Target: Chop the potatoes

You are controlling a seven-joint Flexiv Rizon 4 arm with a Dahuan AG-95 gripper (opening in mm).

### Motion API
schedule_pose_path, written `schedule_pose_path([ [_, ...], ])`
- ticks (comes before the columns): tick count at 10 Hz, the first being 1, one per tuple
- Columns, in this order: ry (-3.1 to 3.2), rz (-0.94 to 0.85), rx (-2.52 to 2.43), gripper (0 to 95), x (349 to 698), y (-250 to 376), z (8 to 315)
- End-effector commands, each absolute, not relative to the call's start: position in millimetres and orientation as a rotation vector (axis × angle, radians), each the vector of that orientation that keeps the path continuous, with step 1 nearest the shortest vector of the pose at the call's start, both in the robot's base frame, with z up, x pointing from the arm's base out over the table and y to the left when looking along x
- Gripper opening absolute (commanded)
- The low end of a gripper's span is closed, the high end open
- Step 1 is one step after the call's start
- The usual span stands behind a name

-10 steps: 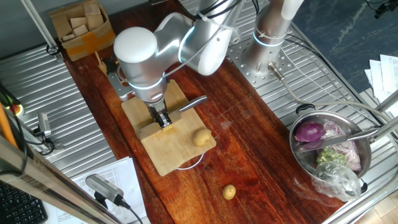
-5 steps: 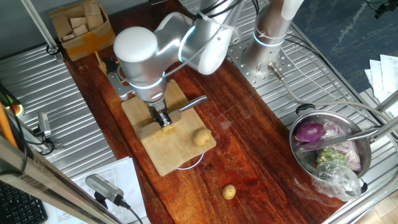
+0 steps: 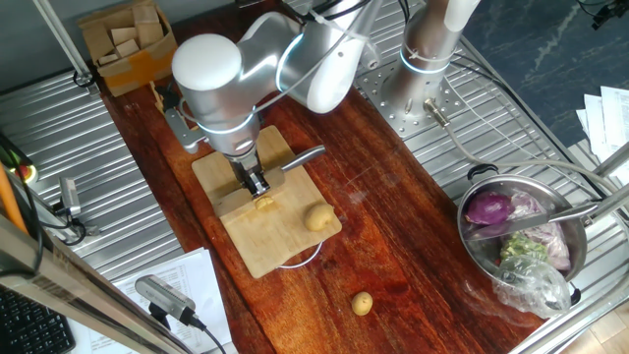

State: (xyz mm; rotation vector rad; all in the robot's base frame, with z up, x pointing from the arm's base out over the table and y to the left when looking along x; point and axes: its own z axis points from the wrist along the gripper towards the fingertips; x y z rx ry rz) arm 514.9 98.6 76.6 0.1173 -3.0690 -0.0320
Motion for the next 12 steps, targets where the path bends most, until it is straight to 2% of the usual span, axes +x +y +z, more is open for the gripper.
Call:
schedule_pose_path([
  [1, -3.069, -0.037, 0.114, 0.0, 514.3, 98.2, 77.4],
  [12, -3.030, -0.049, 0.162, 0.0, 513.3, 81.1, 98.5],
])
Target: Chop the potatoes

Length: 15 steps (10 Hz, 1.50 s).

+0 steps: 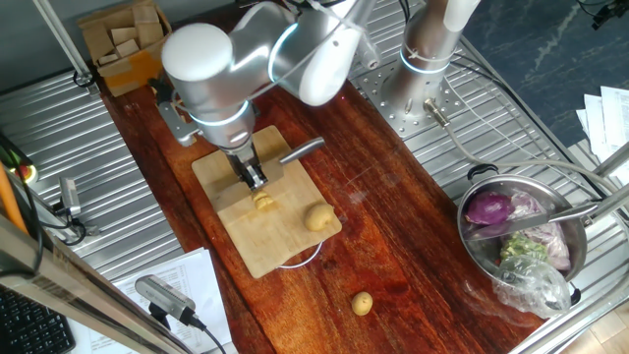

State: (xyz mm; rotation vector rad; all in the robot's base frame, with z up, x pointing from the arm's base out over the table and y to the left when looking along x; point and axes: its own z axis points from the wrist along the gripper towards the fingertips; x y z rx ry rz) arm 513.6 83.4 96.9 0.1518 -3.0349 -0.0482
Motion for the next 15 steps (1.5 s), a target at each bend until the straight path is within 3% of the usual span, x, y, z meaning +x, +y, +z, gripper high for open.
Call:
schedule_pose_path([
  [1, -3.027, -0.050, 0.172, 0.0, 513.1, 77.9, 99.8],
  [15, -3.048, -0.164, 0.062, 0.0, 511.4, 88.0, 105.6],
])
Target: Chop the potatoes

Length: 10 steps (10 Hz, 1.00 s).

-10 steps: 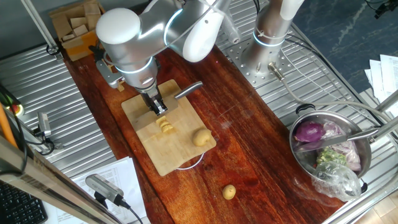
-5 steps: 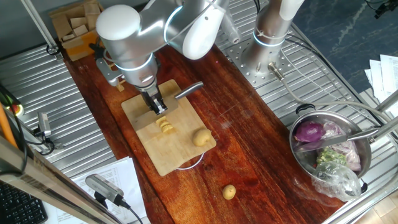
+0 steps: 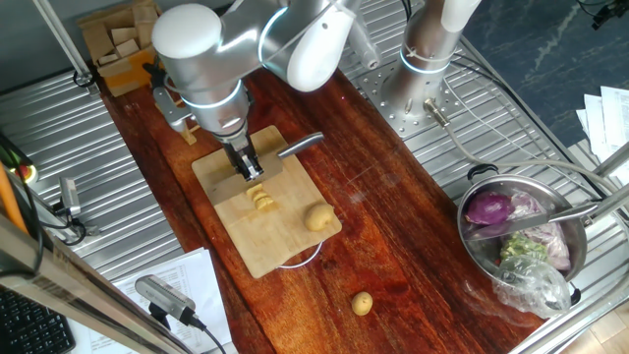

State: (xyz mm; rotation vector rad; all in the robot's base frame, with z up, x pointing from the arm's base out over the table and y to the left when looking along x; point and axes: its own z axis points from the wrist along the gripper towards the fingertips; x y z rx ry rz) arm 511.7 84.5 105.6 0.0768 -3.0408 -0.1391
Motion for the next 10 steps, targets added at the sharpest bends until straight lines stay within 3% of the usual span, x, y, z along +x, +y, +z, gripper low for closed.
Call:
schedule_pose_path([
  [1, -3.056, -0.188, 0.036, 0.0, 510.7, 96.9, 104.1],
  [10, -3.045, -0.314, -0.021, 0.0, 510.7, 125.0, 97.4],
])
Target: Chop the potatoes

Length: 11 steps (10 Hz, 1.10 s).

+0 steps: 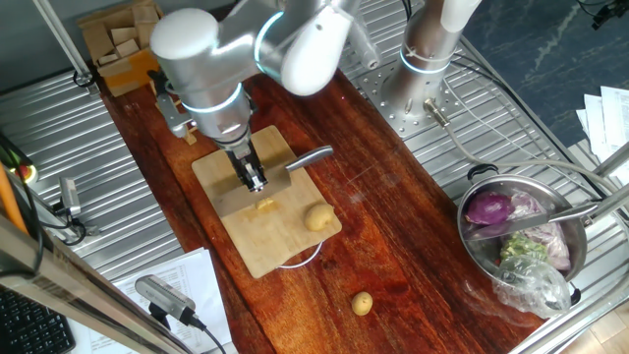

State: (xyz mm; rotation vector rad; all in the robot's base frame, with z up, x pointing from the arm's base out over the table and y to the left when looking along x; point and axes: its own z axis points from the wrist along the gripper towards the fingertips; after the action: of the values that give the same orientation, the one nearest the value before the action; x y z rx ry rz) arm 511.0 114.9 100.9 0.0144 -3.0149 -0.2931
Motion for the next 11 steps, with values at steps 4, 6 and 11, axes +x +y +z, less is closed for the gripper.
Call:
schedule_pose_path([
  [4, -3.048, -0.308, -0.037, 0.0, 509.3, 138.6, 93.9],
  [6, -3.046, -0.341, -0.013, 0.0, 509.3, 138.6, 93.9],
  [11, -3.049, -0.408, -0.019, 0.0, 509.7, 140.9, 86.6],
])
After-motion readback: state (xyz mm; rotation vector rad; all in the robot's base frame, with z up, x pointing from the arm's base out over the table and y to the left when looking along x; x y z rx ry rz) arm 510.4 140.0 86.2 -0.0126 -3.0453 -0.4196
